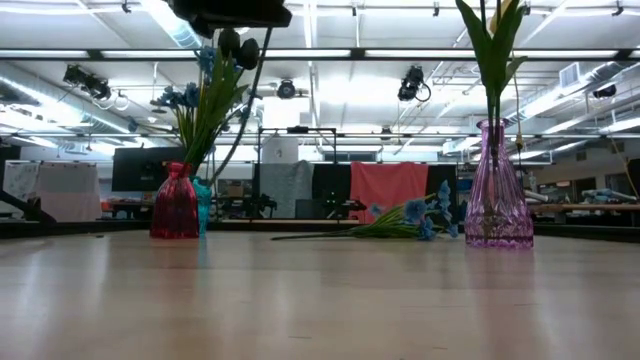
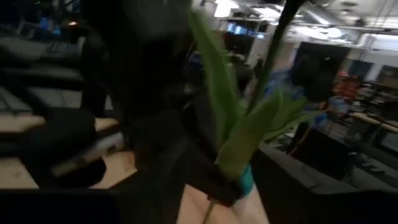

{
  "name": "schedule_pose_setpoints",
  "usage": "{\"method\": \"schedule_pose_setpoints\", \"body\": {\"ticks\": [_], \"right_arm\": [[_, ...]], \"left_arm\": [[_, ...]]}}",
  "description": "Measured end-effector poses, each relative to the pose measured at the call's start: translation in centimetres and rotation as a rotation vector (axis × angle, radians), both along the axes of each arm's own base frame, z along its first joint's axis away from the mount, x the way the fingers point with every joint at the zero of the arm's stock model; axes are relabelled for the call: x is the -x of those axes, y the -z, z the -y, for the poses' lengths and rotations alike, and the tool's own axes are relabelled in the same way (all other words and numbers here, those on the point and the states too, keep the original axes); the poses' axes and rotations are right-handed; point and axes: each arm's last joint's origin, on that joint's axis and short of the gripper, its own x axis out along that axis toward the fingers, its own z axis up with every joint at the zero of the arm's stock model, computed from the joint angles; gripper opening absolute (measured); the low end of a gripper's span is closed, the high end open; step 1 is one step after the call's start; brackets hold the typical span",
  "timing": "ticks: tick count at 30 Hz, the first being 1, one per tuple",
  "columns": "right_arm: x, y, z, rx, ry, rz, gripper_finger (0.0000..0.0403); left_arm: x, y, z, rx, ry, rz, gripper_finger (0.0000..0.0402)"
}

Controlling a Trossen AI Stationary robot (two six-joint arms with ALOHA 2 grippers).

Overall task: Sort flowers into vase by color
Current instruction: Put the black flower into the red vase

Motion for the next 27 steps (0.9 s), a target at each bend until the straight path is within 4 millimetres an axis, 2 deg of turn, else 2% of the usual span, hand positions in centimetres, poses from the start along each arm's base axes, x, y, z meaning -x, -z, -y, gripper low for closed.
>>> {"method": "schedule_pose_setpoints", "body": {"ticks": [5, 10, 17, 27], "right_arm": [[2.6, -2.5, -1.9, 0.015, 0.099, 0.018, 0.0244], [4.9, -3.4, -4.1, 0.011, 0.117, 0.012, 0.0273], [6.1, -2.0, -5.8, -0.004, 0.126, -0.023, 0.0266], [5.5, -0.2, -4.6, -0.046, 0.144, -0.067, 0.0258]], "left_arm": [[1.5, 0.3, -0.6, 0.015, -0.005, 0.035, 0.0017], [4.6, -0.2, -1.1, 0.042, -0.027, 0.117, 0.0024], [9.3, -0.4, -1.3, -0.084, -0.164, 0.155, 0.0024], [12.0, 0.8, -3.4, -0.214, -0.255, 0.178, 0.0023]]}}
